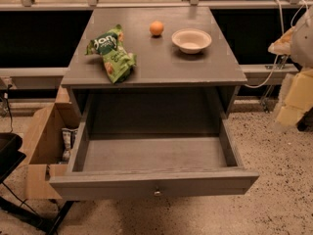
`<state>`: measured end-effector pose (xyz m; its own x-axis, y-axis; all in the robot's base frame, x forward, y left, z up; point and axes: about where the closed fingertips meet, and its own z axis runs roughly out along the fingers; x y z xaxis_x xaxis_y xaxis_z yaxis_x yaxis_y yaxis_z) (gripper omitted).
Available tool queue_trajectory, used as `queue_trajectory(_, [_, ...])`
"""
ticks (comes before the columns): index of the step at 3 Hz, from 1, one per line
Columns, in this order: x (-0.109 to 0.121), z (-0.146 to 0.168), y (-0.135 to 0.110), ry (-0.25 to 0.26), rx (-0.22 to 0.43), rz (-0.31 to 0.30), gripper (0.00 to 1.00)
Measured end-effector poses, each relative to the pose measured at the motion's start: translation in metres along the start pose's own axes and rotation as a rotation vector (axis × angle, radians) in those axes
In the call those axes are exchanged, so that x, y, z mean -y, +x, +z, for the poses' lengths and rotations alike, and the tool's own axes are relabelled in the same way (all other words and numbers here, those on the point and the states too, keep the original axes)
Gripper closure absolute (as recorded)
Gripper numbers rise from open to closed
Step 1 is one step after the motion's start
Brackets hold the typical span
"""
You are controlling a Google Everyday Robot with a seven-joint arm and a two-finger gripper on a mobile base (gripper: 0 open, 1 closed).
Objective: Close top drawer
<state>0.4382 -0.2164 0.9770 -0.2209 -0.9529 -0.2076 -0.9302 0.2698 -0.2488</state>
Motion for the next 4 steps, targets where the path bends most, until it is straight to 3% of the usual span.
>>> queue_trajectory(2, [-0.004,0.001,-0.002,0.019,0.021,-0.005,0.0])
queue_trajectory(3, [-0.027,0.009,-0.007,0.039,0.083,-0.012,0.16])
queue_trajectory(4, [-0.067,0.042,-0.007,0.05,0.183,0.012,0.4])
